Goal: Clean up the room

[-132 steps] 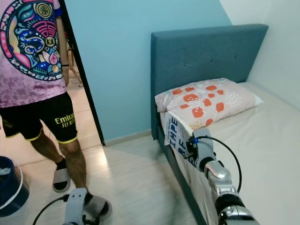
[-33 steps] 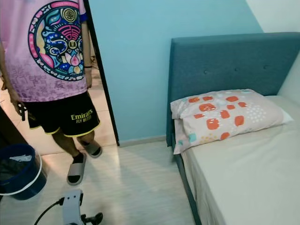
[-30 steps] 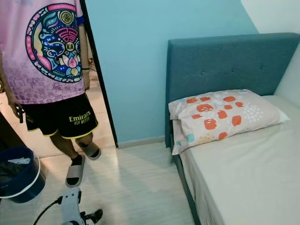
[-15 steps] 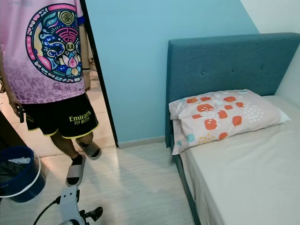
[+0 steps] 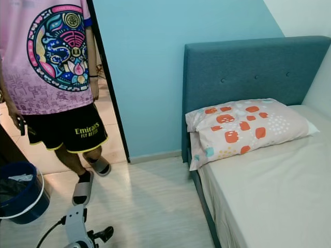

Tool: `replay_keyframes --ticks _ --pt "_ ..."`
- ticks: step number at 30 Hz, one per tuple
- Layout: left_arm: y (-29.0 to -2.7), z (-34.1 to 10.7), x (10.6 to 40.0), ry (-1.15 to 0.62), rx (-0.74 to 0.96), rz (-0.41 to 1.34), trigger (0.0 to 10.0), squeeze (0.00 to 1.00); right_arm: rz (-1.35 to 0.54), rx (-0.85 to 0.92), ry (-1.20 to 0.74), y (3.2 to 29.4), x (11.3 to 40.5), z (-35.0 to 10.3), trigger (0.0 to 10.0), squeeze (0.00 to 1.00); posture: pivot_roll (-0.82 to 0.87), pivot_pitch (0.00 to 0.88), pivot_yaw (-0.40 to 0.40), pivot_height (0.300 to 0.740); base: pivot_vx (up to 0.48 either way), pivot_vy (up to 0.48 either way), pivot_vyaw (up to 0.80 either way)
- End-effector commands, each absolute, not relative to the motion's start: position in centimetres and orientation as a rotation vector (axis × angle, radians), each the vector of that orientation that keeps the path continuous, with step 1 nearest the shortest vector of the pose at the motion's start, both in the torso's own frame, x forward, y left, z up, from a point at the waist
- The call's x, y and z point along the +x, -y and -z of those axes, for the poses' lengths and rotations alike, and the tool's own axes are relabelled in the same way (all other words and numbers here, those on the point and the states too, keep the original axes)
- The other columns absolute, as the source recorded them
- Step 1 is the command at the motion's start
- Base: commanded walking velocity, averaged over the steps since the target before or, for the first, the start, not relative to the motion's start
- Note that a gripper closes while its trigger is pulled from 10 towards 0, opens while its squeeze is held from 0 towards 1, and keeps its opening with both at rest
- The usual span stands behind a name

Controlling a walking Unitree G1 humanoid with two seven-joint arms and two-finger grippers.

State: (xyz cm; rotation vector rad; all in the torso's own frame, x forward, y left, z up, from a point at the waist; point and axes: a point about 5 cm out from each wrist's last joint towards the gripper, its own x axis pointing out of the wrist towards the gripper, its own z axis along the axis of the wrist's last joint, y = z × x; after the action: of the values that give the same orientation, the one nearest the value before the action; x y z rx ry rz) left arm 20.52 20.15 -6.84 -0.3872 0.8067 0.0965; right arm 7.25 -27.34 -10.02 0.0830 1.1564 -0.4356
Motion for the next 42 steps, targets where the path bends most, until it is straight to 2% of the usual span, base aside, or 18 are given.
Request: replay_keyframes --ticks 1,22,30,34,42 --pt "-20.1 6.9 20.4 -0.809 -0.398 -0.1 10.0 0.0 0.449 0.09 -1.149 27.4 7.4 10.0 10.0 0.0 -0.05 0.0 -0.029 0.74 0.0 0.0 0.0" --pt "-19.9 7.2 19.9 -0.836 -0.374 -0.082 10.0 0.0 0.435 0.089 -1.128 28.1 7.9 9.6 10.0 0.0 -0.05 0.0 -0.038 0.74 0.0 0.0 0.0" --pt "-19.6 7.5 19.4 -0.879 -0.278 -0.014 10.0 0.0 0.425 0.071 -1.147 28.4 7.5 9.6 10.0 0.0 -0.05 0.0 -0.03 0.74 0.0 0.0 0.0" --pt "-18.9 7.8 19.2 -0.929 -0.305 0.051 10.0 0.0 0.426 0.073 -1.146 28.5 7.5 9.6 10.0 0.0 -0.05 0.0 -0.026 0.74 0.0 0.0 0.0" --pt "-18.5 8.1 18.6 -0.95 -0.332 0.063 10.0 0.0 0.418 0.069 -1.164 28.5 6.8 9.7 10.0 0.0 -0.05 0.0 -0.031 0.74 0.0 0.0 0.0"
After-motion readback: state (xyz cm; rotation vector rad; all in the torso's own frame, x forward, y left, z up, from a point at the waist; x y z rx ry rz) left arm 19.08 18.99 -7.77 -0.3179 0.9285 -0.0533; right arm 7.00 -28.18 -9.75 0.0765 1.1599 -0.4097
